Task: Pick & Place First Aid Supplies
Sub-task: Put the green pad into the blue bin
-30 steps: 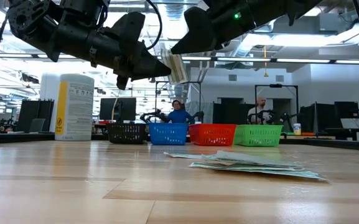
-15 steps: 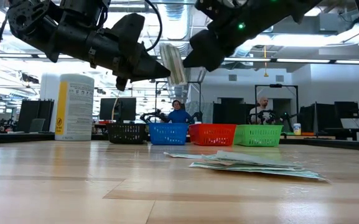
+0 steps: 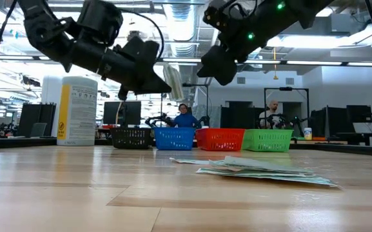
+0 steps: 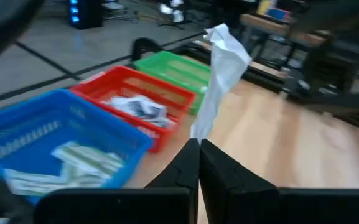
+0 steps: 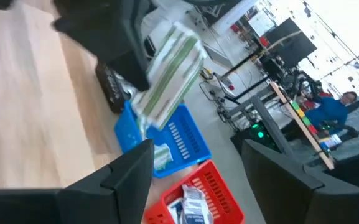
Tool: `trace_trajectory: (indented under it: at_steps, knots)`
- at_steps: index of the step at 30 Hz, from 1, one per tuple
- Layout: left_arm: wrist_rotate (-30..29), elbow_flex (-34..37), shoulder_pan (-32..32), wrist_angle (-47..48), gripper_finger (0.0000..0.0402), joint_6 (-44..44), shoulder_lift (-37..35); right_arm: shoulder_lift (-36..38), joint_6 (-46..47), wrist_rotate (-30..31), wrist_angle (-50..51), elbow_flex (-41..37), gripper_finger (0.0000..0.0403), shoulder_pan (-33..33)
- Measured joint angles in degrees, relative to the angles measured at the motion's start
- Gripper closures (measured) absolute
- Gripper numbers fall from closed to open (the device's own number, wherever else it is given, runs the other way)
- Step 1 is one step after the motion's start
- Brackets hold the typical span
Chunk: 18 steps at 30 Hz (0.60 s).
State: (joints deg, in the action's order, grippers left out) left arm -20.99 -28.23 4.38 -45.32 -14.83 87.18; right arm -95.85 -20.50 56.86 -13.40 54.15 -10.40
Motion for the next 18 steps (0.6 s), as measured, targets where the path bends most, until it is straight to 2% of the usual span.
trace_trajectory:
  at_steps: [6,10,13,18]
  knots:
    - [3.2,0.0,8.8,0.0,0.0395,0.0,0.0,0.0,1.7,-2.0,1.6,0.0,0.0171,2.0]
    - [8.8,-1.5,13.6,-0.1,0.0395,0.0,0.1,0.0,3.8,-7.4,1.7,0.0,0.0176,3.7]
    - [12.9,-3.0,15.1,-0.3,0.0394,0.0,2.0,0.0,4.0,-10.7,1.7,0.0,0.0179,4.8]
    - [12.5,-5.3,15.1,0.0,0.0395,-0.1,9.7,0.0,4.0,-11.8,1.2,0.0,0.0179,5.8]
